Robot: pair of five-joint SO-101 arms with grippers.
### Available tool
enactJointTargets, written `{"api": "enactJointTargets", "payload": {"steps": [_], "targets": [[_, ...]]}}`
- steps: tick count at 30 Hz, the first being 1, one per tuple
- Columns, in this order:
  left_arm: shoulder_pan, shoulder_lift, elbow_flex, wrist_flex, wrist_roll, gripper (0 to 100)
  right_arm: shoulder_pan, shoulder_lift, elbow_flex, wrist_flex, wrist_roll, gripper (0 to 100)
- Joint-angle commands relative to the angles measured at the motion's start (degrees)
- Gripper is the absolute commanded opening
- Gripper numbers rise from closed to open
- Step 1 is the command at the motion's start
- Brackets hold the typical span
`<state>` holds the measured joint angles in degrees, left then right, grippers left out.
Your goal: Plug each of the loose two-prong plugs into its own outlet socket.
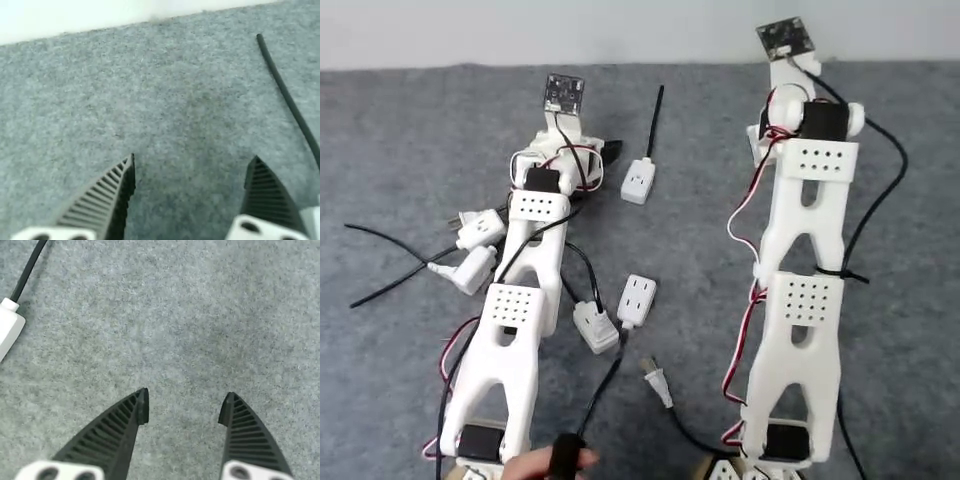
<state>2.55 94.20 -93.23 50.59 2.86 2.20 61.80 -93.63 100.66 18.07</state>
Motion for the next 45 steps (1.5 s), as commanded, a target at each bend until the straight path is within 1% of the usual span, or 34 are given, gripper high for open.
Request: {"api": "enactJointTargets", "payload": {"steps": [1, 11, 16, 21, 25, 29, 31, 33, 38, 42, 45], "targets": [[0.1, -5.3, -3.1, -0.7, 1.3, 34, 0.0, -1.0, -2.5, 1.9, -0.6, 24.6], [-3.3, -4.8, -3.1, -0.4, 1.1, 34, -0.6, -0.9, -2.4, 2.0, -0.8, 24.6], [-3.0, -5.1, -3.1, 2.0, 1.1, 34, -1.7, -0.9, -2.4, 1.9, -0.8, 24.6], [-3.3, -5.2, -3.1, 2.4, 1.1, 34, -1.5, -0.9, -2.4, 1.9, -0.8, 24.6], [-3.1, -6.7, -3.1, 6.6, 0.5, 34, -1.7, -0.9, -2.4, 1.9, -0.8, 24.6], [-3.1, -11.3, -3.1, 15.6, -1.2, 34, -1.8, -0.2, -2.5, 1.9, -0.8, 24.6], [-3.6, -12.9, -3.1, 18.2, -1.3, 34, -1.8, 0.7, -2.5, 1.9, -0.8, 24.6], [-4.2, -13.4, -3.1, 19.5, -1.3, 34, -1.8, 1.7, -2.5, 1.9, -0.8, 24.6], [-4.8, -13.4, -3.1, 19.8, -1.6, 34, -1.5, 2.6, -2.6, 1.8, -0.8, 24.6], [-4.2, -13.5, -3.1, 22.0, -4.9, 34, -1.7, 2.9, -2.6, 1.9, -0.8, 24.6], [-4.0, -13.8, -3.1, 23.0, -5.5, 34, -1.8, 2.7, -2.6, 1.8, -0.9, 24.6]]}}
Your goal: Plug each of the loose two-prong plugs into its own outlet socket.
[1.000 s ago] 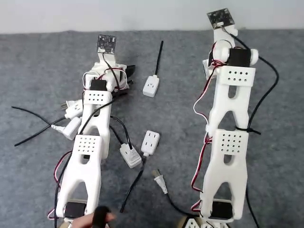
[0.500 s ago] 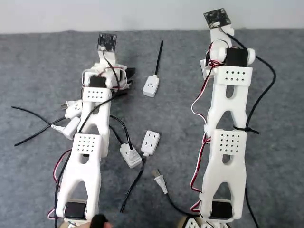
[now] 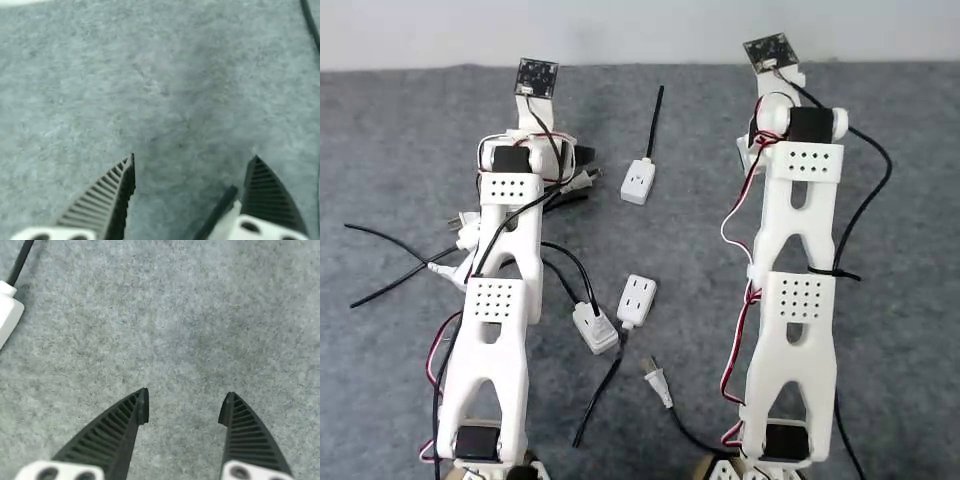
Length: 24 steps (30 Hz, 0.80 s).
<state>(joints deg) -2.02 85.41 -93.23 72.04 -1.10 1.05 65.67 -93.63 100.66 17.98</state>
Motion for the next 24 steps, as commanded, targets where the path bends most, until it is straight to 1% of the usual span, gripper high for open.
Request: {"api": "enactJointTargets", "payload": {"steps": [1, 6, 9, 12, 17, 20, 24], "targets": [[0.5, -5.0, -3.1, 1.6, -1.8, 34, -0.7, -1.2, -2.6, 1.7, -0.8, 24.6], [0.4, -5.0, -3.1, 1.7, -4.3, 34, -1.6, -0.7, -2.6, 1.9, -2.5, 24.6], [0.1, -6.2, -3.1, 3.4, -4.4, 34, -0.8, -0.7, -2.5, 1.9, -2.6, 24.6], [-0.9, -9.5, -3.1, 7.8, -4.7, 34, 0.5, -1.3, -2.6, 1.9, -2.7, 24.6], [-2.9, -16.2, -3.1, 13.7, -5.4, 34, 0.4, -0.7, -2.5, 1.9, -2.7, 24.6], [-3.5, -17.9, -3.1, 16.1, -10.8, 34, 0.6, -0.7, -2.5, 1.9, -2.7, 24.6], [-2.1, -15.7, -3.1, 17.2, -19.7, 34, 0.2, -0.7, -2.5, 1.9, -2.7, 24.6]]}}
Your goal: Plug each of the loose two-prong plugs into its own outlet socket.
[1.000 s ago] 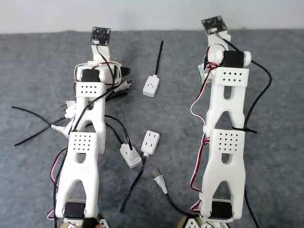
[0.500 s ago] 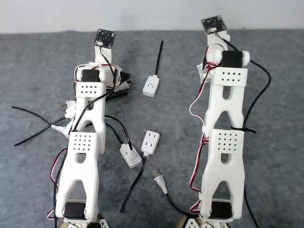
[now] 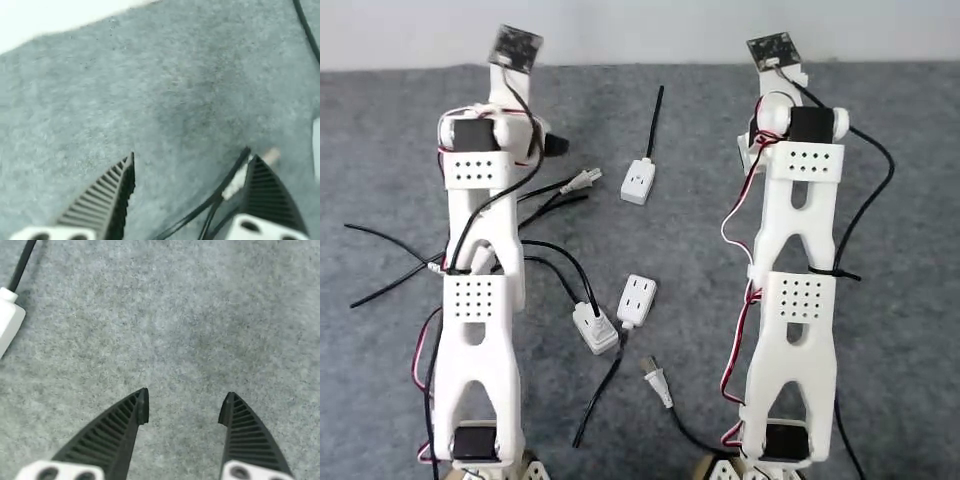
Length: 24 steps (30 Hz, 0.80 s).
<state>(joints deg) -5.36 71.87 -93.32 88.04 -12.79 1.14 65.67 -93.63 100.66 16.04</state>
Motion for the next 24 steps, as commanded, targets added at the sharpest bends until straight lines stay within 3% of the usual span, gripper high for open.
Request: {"api": "enactJointTargets", "payload": {"steps": [1, 9, 24], "targets": [[1.8, -0.9, -3.0, 1.2, -9.9, 34, 0.0, -0.7, -2.5, 1.9, -0.8, 24.6], [3.3, 5.1, -3.0, 0.2, -21.8, 34, -0.1, -0.6, -2.5, 1.9, -0.8, 24.6], [5.5, 8.6, -2.6, 0.2, -26.3, 34, -1.5, 1.6, -2.6, 1.9, -0.7, 24.5]]}}
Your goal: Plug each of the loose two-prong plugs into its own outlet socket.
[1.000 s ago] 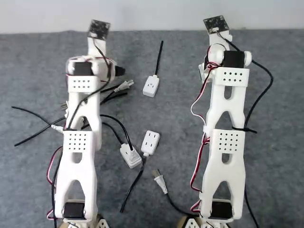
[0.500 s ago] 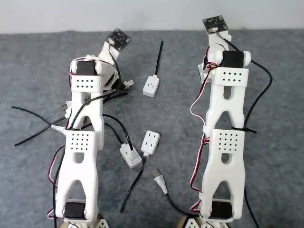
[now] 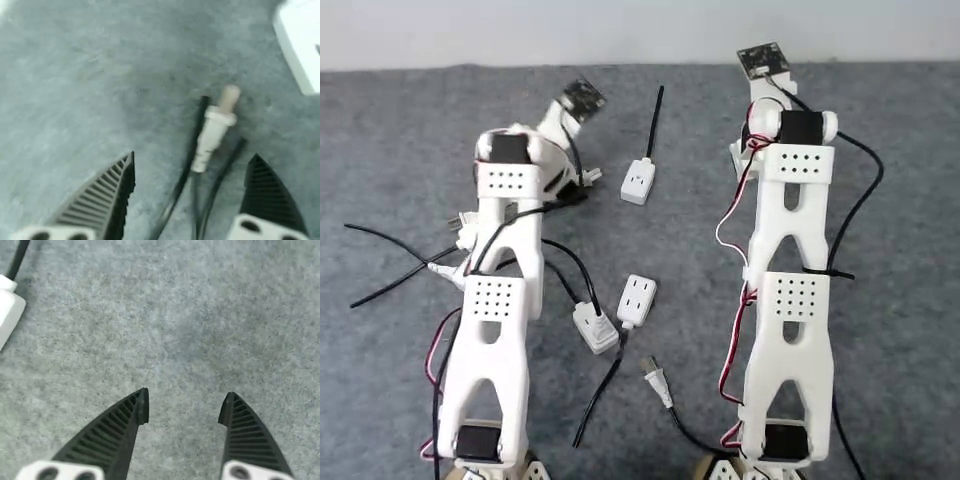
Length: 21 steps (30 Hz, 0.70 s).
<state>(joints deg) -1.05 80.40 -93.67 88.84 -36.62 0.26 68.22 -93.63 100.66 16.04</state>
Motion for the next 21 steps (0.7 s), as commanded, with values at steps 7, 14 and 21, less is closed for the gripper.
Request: {"api": "enactJointTargets", "payload": {"steps": [7, 14, 21], "targets": [[1.4, 0.8, -1.8, -2.0, -2.6, 34, -0.6, -0.8, -2.5, 1.9, -0.7, 24.5], [1.1, 2.4, -1.6, -4.7, -2.5, 34, -0.6, -0.7, -2.5, 2.0, -0.7, 24.5], [0.8, 4.5, -1.8, -7.1, -2.4, 34, -0.6, -0.7, -2.4, 2.0, -0.7, 24.5]]}}
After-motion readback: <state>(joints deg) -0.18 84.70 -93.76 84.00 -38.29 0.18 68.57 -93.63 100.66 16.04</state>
